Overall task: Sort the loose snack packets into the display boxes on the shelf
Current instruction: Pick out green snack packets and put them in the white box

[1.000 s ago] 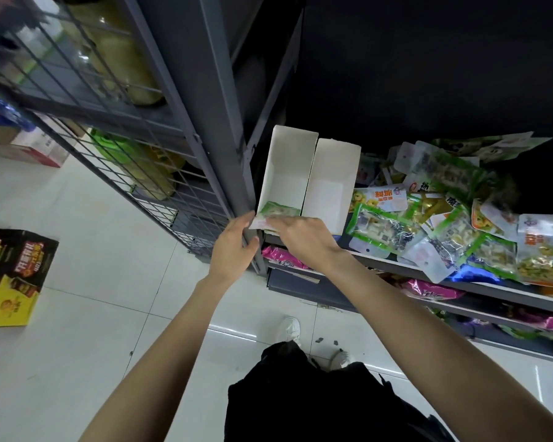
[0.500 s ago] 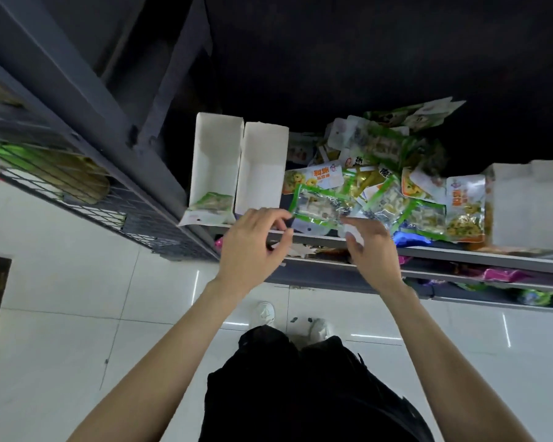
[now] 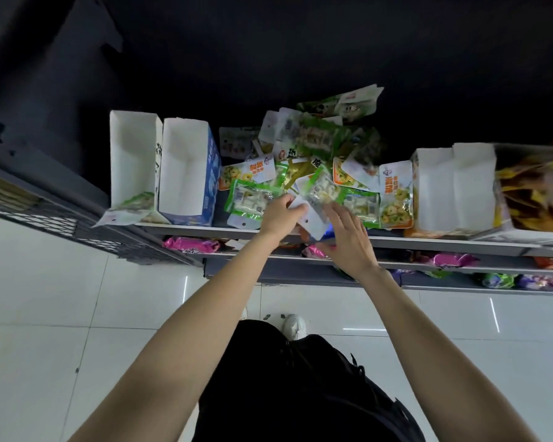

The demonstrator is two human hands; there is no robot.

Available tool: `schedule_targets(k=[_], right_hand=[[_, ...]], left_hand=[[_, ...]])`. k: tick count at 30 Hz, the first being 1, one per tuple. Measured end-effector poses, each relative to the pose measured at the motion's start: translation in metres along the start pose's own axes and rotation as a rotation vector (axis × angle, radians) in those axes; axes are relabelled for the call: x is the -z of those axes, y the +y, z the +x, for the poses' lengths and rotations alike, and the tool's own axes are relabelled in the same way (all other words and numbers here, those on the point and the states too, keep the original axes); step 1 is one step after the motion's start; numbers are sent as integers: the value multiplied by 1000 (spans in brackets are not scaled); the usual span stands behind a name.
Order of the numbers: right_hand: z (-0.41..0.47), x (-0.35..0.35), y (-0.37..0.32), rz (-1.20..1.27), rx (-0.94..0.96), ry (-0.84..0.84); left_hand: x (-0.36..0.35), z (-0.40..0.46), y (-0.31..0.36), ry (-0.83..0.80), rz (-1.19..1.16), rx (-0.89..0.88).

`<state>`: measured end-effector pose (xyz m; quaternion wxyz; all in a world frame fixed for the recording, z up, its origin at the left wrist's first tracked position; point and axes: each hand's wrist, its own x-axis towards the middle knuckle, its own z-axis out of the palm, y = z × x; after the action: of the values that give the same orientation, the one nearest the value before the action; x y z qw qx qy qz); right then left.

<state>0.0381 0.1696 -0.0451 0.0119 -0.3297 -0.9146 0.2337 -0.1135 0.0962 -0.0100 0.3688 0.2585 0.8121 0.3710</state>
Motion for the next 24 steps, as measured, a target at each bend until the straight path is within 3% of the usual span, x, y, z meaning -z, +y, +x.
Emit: schedule_targets(k=[4, 6, 8, 10, 13, 16, 21, 24], right_hand=[[-3, 38, -28, 145, 187, 513], [-3, 62, -48, 278, 154, 663], [-3, 81, -67, 510, -5, 604], [-3, 92, -81, 893, -198, 419], [-5, 93, -95, 1265, -314, 271], [-2, 84, -103, 1319, -332, 159], [9, 75, -128, 1101, -251, -54], [19, 63, -167, 1152, -184, -75]], left_hand=[[31, -37, 39, -92, -297, -113], [51, -58, 54, -82, -325, -176], [73, -72, 56, -5, -367, -222], [91, -79, 49, 101, -310, -264], [107, -83, 32, 36, -208, -208], [116, -82, 14, -58, -186, -105], [154, -84, -28, -30, -117, -124], [185, -86, -62, 179, -22, -196]])
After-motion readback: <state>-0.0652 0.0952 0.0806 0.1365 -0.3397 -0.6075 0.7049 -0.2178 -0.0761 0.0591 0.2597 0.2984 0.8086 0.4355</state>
